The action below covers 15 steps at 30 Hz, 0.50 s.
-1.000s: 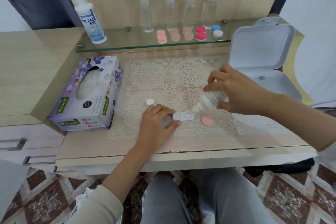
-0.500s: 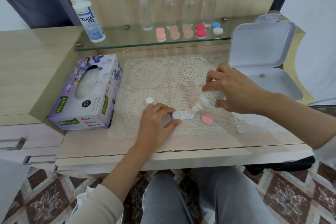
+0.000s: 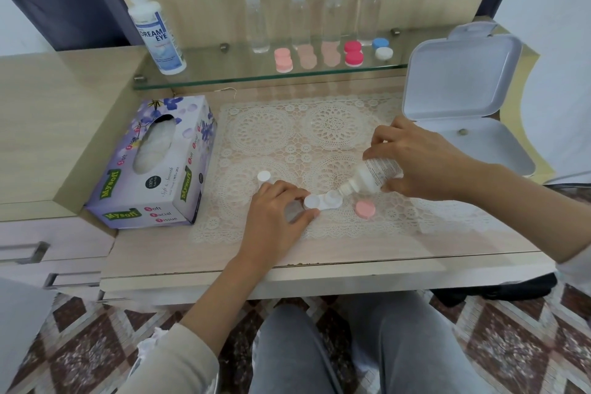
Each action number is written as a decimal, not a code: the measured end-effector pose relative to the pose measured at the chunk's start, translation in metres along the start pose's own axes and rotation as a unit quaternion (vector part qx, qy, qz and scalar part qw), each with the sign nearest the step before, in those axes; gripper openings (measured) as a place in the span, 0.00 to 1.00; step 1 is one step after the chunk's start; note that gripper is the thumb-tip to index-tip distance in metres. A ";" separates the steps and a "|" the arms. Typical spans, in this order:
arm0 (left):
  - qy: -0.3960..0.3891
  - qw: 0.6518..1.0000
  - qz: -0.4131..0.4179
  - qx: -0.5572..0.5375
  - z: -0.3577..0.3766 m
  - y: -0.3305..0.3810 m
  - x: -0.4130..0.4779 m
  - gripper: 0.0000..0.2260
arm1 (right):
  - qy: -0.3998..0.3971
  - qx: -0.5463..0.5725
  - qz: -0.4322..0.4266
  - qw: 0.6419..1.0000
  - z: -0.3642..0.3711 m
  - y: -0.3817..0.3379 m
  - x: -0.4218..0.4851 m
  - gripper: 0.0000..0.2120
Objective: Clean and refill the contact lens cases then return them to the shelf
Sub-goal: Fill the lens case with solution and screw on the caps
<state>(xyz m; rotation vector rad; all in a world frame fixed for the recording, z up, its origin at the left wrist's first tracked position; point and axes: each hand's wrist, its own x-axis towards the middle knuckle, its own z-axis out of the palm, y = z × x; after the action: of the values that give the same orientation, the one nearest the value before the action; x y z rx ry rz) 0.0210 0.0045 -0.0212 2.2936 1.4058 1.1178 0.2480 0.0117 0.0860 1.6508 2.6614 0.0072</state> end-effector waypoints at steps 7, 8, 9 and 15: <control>0.002 1.000 0.005 0.010 -0.002 0.002 -0.002 0.20 | 0.037 0.150 0.070 0.985 0.012 0.007 -0.008 0.23; 0.005 1.000 0.006 0.016 -0.002 0.002 -0.002 0.21 | 0.056 0.192 0.088 0.976 0.014 0.006 -0.009 0.21; 0.008 1.000 0.008 0.023 -0.003 0.003 -0.002 0.21 | 0.076 0.234 0.107 0.963 0.014 0.006 -0.010 0.21; 0.086 0.996 0.002 0.025 -0.012 0.008 0.004 0.16 | 0.169 0.396 0.180 0.884 0.027 0.003 -0.012 0.20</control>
<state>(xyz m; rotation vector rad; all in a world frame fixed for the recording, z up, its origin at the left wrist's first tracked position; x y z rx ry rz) 0.0184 0.0010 -0.0067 2.2830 1.5064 1.3233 0.2564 0.0023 0.0595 2.5534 2.7064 -1.0039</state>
